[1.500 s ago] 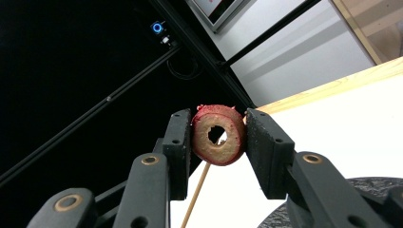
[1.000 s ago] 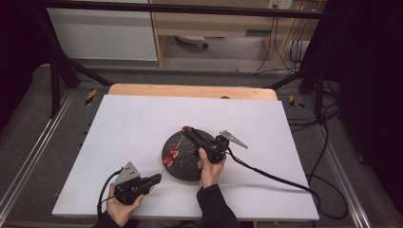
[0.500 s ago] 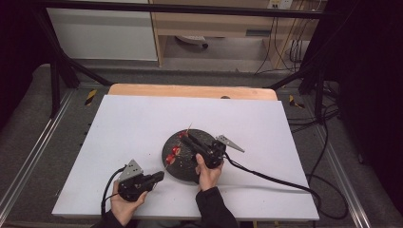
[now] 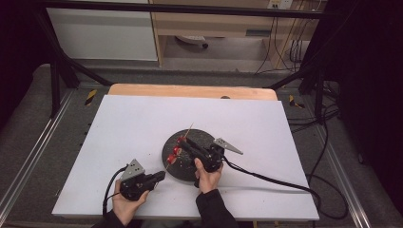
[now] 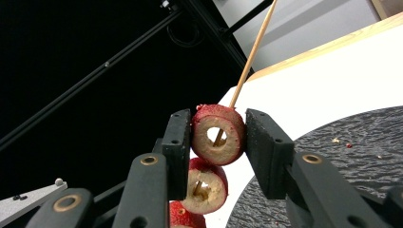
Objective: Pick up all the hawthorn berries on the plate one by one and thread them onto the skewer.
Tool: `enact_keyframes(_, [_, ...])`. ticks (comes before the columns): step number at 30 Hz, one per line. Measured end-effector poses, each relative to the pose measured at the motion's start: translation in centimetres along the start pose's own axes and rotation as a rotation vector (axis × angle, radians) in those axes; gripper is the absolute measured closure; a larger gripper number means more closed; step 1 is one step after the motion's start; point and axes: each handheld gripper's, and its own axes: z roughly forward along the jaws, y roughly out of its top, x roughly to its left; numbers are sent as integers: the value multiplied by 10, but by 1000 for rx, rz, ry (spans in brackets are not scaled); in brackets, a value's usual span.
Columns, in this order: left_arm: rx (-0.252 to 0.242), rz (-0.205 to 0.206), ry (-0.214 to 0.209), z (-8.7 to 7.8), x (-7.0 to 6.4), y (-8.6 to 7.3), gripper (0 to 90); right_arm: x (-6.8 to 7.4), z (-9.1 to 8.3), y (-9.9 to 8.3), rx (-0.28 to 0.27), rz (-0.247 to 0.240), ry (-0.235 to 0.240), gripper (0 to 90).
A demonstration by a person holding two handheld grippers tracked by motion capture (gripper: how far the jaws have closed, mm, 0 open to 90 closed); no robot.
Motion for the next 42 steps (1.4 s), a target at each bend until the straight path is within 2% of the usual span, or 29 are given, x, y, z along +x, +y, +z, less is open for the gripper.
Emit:
enact_keyframes(5, [-1, 2, -7, 0, 0, 0, 885, 2, -2, 2, 20, -8, -3, 613])
enact_keyframes(6, [1, 1, -5, -1, 1, 0, 885, 2, -3, 6, 28, -32, -3, 567])
enact_keyframes(8, [1, -1, -5, -1, 1, -1, 885, 3, -4, 8, 42, -40, -5, 537])
enact_keyframes(13, [0, 5, -1, -3, 2, -1, 885, 6, -10, 20, 98, -111, -27, 419])
enact_keyframes(22, [-4, 10, 0, -8, 6, -1, 885, 1, -23, 39, 303, -272, -105, 129])
enact_keyframes(26, [1, 17, 0, -9, 7, 0, 885, -7, -34, 44, 368, -313, -161, 63])
enact_keyframes(29, [11, 27, -5, -10, 7, 0, 885, -13, -44, 47, 416, -351, -196, 39])
enact_keyframes(37, [21, 26, -8, -14, 9, 5, 885, -30, -75, 53, 511, -453, -239, 4])
enact_keyframes(42, [36, 26, -2, -18, 11, 10, 885, -40, -91, 52, 539, -478, -244, 4])
